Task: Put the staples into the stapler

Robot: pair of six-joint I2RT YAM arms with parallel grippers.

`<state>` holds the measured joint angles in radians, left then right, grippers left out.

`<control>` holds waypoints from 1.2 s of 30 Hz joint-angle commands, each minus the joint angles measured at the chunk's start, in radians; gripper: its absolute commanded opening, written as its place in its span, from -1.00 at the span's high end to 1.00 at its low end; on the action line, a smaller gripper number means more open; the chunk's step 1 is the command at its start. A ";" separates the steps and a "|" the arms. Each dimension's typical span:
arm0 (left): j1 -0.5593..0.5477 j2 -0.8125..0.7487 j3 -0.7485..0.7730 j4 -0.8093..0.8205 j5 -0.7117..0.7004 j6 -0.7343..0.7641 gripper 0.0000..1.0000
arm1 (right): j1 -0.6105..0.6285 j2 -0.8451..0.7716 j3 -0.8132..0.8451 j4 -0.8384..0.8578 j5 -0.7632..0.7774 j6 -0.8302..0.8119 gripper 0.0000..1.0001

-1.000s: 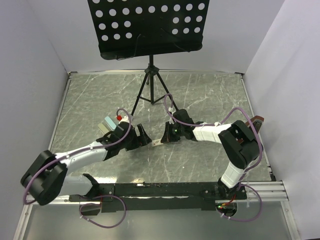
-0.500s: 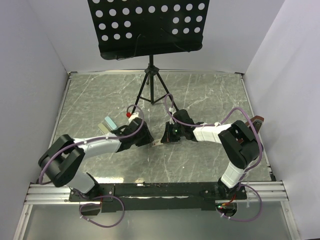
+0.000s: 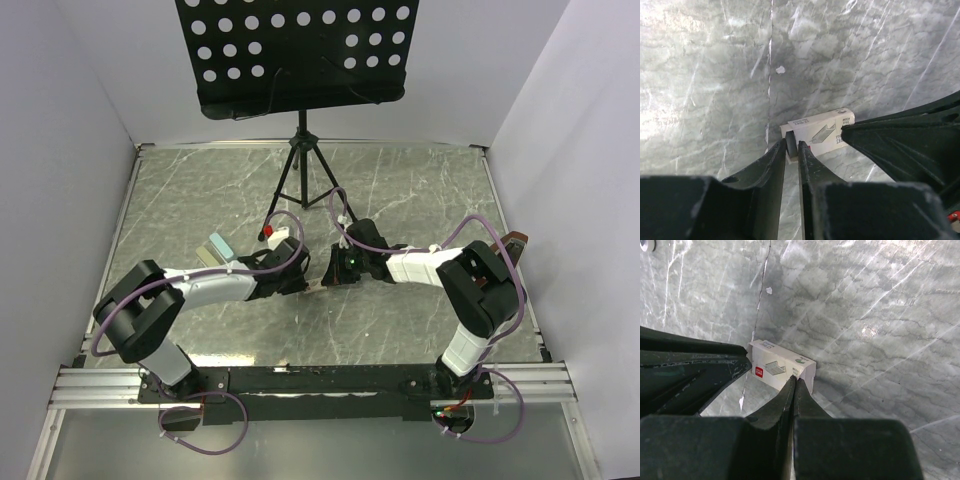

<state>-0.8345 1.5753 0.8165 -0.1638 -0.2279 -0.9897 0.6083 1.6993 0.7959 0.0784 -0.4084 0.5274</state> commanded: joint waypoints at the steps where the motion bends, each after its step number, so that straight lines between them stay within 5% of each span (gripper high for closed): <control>1: -0.017 0.002 0.035 -0.062 -0.048 -0.007 0.55 | 0.001 -0.006 -0.017 -0.006 0.025 -0.009 1.00; 36: -0.041 0.075 0.095 -0.092 -0.080 0.005 0.76 | -0.001 -0.029 -0.029 0.000 0.022 0.003 0.95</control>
<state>-0.8673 1.6382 0.8799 -0.2531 -0.2871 -0.9859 0.6083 1.6978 0.7910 0.0856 -0.4084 0.5301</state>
